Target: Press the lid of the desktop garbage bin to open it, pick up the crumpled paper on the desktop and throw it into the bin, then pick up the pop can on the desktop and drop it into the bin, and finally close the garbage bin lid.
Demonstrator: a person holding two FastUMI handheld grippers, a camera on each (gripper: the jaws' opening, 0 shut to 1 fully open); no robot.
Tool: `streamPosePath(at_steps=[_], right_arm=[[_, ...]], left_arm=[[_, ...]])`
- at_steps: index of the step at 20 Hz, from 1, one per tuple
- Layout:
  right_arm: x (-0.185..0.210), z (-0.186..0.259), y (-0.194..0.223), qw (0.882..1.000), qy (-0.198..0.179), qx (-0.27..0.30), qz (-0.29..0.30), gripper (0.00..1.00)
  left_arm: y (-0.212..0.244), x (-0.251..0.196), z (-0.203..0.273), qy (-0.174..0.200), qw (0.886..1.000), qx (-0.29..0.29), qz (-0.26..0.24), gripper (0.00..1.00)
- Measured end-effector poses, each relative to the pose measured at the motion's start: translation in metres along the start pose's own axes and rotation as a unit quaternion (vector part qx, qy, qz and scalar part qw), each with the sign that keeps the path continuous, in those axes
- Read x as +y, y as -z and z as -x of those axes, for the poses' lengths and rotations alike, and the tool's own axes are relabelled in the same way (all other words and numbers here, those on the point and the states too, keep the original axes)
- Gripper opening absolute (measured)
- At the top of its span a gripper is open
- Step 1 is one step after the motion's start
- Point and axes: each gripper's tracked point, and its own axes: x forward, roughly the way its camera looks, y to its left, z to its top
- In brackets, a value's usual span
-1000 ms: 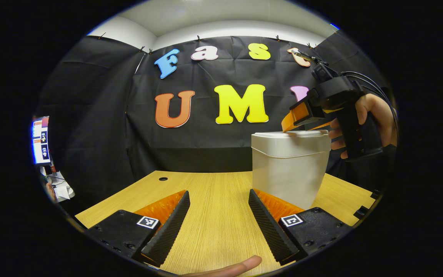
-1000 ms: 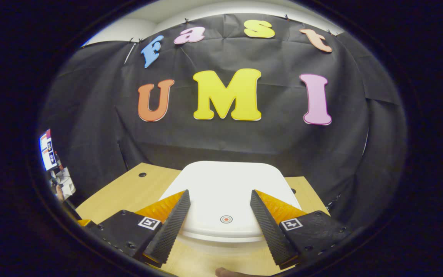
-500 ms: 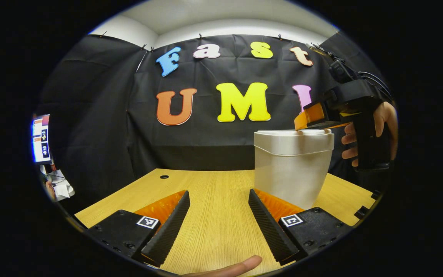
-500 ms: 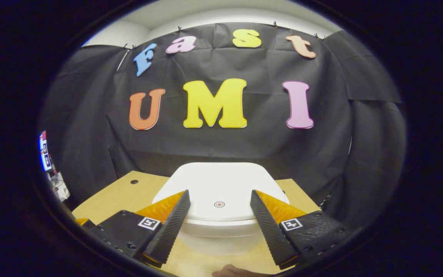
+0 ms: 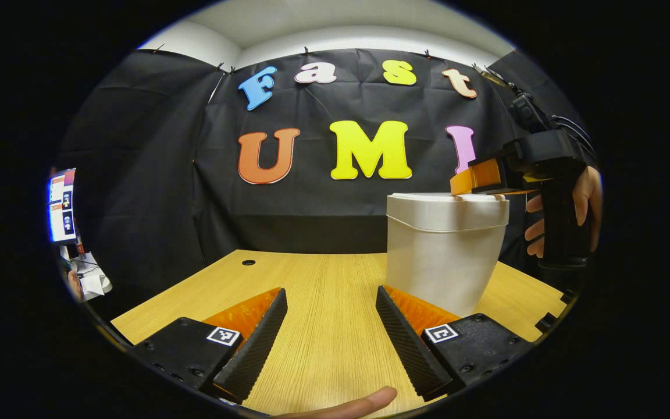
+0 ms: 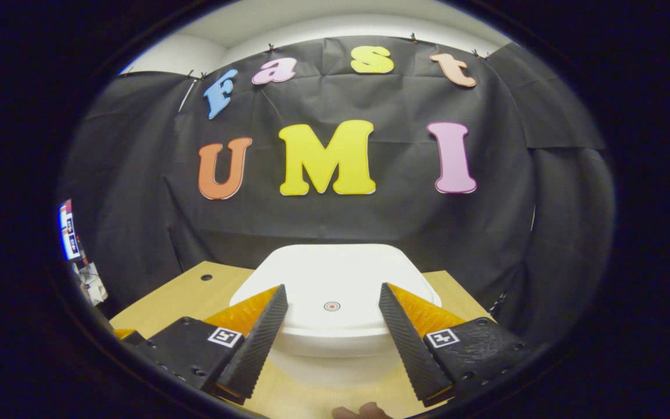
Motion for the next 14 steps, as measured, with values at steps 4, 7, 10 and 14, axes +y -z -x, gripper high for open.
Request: streamPosePath(at_steps=[4, 7, 10, 14], right_arm=[[0.001, -0.001, -0.011, 1.000, -0.012, -0.013, 0.017, 0.98], [-0.005, -0.002, -0.011, 1.000, -0.022, -0.006, -0.016, 0.96], [-0.009, -0.004, -0.007, 1.000, -0.020, -0.008, -0.012, 0.97], [-0.010, -0.003, 0.004, 1.000, -0.026, -0.010, 0.009, 0.99]], left_arm=[[0.001, -0.002, -0.002, 0.006, 1.000, 0.000, 0.005, 0.99], [0.006, 0.002, -0.005, 0.002, 1.000, 0.007, 0.010, 0.99], [0.006, 0.004, -0.006, -0.002, 1.000, 0.009, 0.011, 0.99], [0.005, 0.000, -0.005, 0.003, 1.000, 0.008, 0.011, 0.99]])
